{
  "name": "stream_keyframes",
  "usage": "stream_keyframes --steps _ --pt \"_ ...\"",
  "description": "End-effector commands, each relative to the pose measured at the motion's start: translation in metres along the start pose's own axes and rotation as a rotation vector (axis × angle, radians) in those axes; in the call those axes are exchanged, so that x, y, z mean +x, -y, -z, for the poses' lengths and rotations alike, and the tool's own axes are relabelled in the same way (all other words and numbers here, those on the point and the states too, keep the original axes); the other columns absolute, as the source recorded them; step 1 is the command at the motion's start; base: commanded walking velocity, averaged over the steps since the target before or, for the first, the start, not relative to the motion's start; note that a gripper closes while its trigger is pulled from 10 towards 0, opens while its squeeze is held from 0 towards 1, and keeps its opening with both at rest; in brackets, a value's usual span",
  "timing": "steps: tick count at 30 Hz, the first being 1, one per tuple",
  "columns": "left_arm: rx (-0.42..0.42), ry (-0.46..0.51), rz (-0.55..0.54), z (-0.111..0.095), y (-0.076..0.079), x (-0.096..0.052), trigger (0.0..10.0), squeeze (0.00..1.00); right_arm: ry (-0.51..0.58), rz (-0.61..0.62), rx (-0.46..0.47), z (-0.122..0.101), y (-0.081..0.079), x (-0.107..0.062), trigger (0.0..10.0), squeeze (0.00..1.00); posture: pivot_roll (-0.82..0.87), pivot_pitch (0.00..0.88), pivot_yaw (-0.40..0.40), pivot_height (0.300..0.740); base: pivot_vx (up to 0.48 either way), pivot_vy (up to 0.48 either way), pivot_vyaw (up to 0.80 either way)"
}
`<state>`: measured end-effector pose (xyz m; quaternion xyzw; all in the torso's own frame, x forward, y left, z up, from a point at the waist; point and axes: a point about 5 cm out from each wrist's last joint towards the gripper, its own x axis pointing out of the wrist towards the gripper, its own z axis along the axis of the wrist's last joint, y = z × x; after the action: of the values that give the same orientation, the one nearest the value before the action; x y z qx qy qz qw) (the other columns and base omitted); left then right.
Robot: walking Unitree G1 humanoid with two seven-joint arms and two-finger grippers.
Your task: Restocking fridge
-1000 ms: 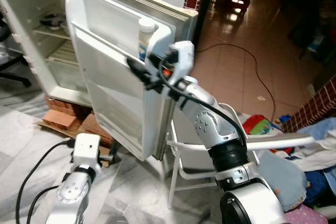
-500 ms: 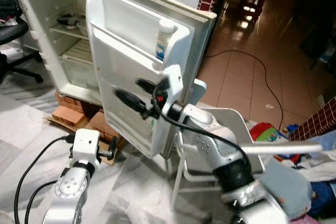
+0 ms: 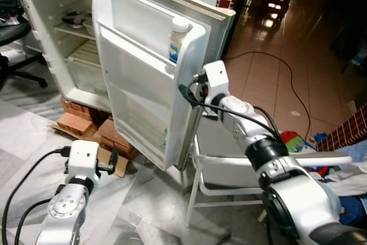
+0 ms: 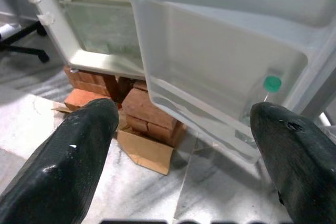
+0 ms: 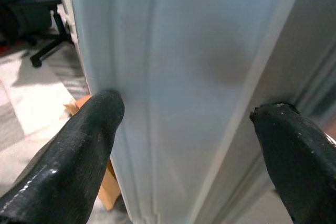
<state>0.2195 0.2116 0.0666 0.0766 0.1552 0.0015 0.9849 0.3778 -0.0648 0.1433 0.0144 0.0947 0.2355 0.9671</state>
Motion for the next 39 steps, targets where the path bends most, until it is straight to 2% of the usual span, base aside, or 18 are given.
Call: stream_keyframes --steps 1,3,7,11,15,18,21,23,25,26,28,29,31,32,33,35,37,39 --pt "-0.009 -0.009 -0.005 0.003 0.003 -0.004 10.0 0.0 0.051 0.011 0.034 -0.007 -0.006 0.002 10.0 0.0 0.27 0.057 -0.127 0.74 0.0 0.0 0.8" --pt "-0.01 -0.009 -0.004 0.002 0.004 -0.005 10.0 0.0 0.051 0.017 0.039 -0.006 -0.006 0.003 10.0 0.0 0.27 0.057 -0.127 0.74 0.0 0.0 0.8" --pt "-0.018 -0.013 0.003 0.003 0.009 -0.005 10.0 0.0 0.042 0.144 0.128 0.011 -0.004 -0.001 10.0 0.0 0.25 0.056 -0.128 0.74 0.0 0.0 0.8" --pt "-0.023 -0.002 -0.011 0.001 0.01 -0.001 10.0 0.0 0.021 0.213 0.155 0.024 -0.011 -0.002 10.0 0.0 0.23 0.055 -0.128 0.74 0.0 0.0 0.31" --pt "-0.023 0.0 -0.011 0.001 0.011 0.0 10.0 0.0 0.007 0.216 0.151 0.028 -0.018 -0.001 10.0 0.0 0.23 0.056 -0.128 0.74 0.0 0.0 0.0" --pt "-0.021 0.0 -0.008 0.001 0.012 0.002 10.0 0.0 0.017 0.184 0.124 0.022 -0.042 0.007 10.0 0.0 0.24 0.057 -0.133 0.74 0.0 0.0 0.0" --pt "-0.02 -0.001 -0.01 0.001 0.011 0.002 10.0 0.0 0.017 0.177 0.109 0.02 -0.048 0.01 10.0 0.0 0.24 0.057 -0.138 0.74 0.0 0.0 0.0" --pt "-0.02 -0.002 -0.014 0.002 0.011 0.001 10.0 0.0 0.006 0.157 0.115 0.018 -0.058 0.013 10.0 0.0 0.25 0.057 -0.146 0.74 0.0 0.0 0.0" --pt "-0.02 -0.002 -0.018 0.002 0.011 0.0 10.0 0.0 -0.003 0.044 0.19 0.014 -0.085 0.018 10.0 0.0 0.26 0.056 -0.148 0.74 0.0 0.0 0.0" --pt "-0.02 -0.003 -0.019 0.003 0.011 -0.001 10.0 0.0 0.0 -0.044 0.239 0.009 -0.104 0.019 10.0 0.0 0.26 0.055 -0.149 0.74 0.0 0.0 0.0" --pt "-0.02 -0.004 -0.02 0.003 0.011 -0.001 10.0 0.0 0.015 -0.163 0.302 0.002 -0.128 0.02 10.0 0.0 0.27 0.049 -0.151 0.74 0.0 0.0 0.0" --pt "-0.02 -0.004 -0.02 0.003 0.012 0.0 10.0 0.0 0.032 -0.28 0.36 -0.006 -0.148 0.018 10.0 0.0 0.27 0.049 -0.151 0.74 0.0 0.0 0.0" --pt "-0.017 -0.003 -0.019 0.003 0.012 0.0 10.0 0.0 0.062 -0.449 0.5 -0.02 -0.174 0.011 10.0 0.0 0.27 0.045 -0.151 0.74 0.0 0.0 0.0" --pt "-0.014 0.001 -0.017 0.002 0.012 0.001 10.0 0.0 0.125 -0.705 0.637 -0.043 -0.198 -0.005 10.0 0.0 0.28 0.042 -0.151 0.74 0.0 0.0 0.0" --pt "-0.012 0.004 -0.018 0.001 0.011 0.002 10.0 0.0 0.164 -0.835 0.677 -0.055 -0.205 -0.017 10.0 0.0 0.28 0.041 -0.152 0.74 0.0 0.0 0.0" --pt "-0.011 0.007 -0.018 0.0 0.011 0.002 10.0 0.0 0.199 -0.968 0.708 -0.065 -0.208 -0.03 10.0 0.0 0.28 0.04 -0.152 0.74 0.0 0.0 0.0" --pt "-0.011 0.01 -0.02 -0.001 0.009 0.003 10.0 0.0 0.218 -1.02 0.737 -0.07 -0.201 -0.037 10.0 0.0 0.28 0.035 -0.151 0.74 0.0 0.0 0.0" --pt "-0.01 0.011 -0.022 0.0 0.008 0.003 10.0 0.0 0.229 -1.024 0.696 -0.067 -0.189 -0.041 10.0 0.0 0.28 0.035 -0.151 0.74 0.0 0.0 0.0"
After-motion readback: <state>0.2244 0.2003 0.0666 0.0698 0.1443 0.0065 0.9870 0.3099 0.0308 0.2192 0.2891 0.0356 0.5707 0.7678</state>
